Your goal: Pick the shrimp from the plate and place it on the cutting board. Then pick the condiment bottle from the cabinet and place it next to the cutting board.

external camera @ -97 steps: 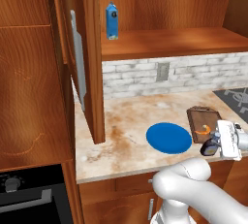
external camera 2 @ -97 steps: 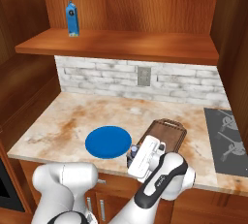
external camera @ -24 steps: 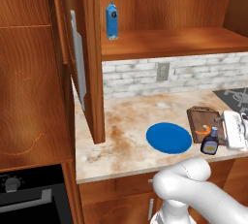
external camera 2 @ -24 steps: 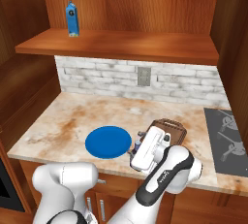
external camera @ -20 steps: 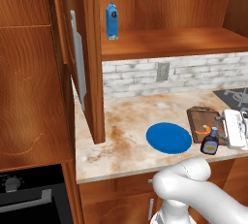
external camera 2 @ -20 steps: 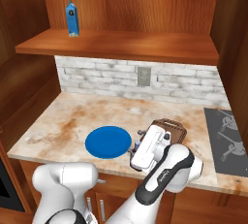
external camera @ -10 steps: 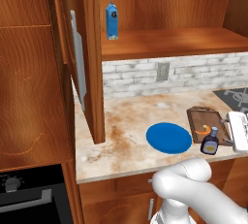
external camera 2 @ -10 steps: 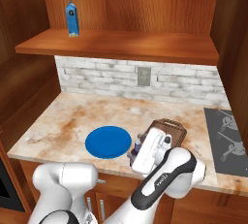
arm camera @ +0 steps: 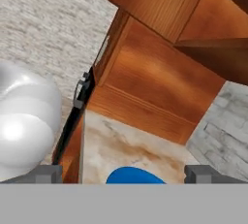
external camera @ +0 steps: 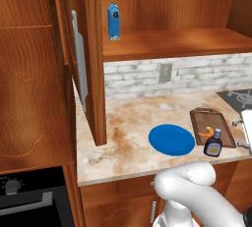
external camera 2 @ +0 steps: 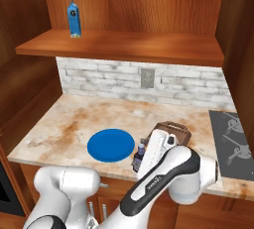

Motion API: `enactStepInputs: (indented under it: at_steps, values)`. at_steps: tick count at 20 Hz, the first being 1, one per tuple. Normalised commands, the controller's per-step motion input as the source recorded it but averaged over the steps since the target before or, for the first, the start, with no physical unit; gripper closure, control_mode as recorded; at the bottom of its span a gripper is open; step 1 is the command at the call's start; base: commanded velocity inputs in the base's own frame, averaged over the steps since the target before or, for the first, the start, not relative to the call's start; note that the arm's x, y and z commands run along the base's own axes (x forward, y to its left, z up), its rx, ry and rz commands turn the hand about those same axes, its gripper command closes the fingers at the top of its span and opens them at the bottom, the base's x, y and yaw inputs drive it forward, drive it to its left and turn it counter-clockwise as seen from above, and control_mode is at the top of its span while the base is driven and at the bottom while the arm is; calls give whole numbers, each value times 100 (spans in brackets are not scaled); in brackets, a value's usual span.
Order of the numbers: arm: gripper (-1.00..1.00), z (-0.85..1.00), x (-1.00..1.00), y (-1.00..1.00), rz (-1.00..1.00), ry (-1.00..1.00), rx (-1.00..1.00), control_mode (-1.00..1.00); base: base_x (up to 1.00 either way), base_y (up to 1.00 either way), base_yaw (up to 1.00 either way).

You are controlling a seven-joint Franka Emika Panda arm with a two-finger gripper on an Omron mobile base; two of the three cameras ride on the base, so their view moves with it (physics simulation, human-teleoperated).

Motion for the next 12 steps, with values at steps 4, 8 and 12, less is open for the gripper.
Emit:
enactStepInputs:
  at_steps: [4,8,12]
  values:
    - [-100,16,-36,-1,0,-18,-26,-100,0,0,0]
    - [-100,3,-39,0,0,-25,-24,-100,0,0,0]
    - [-100,0,-40,0,0,-38,-18,-100,0,0,0]
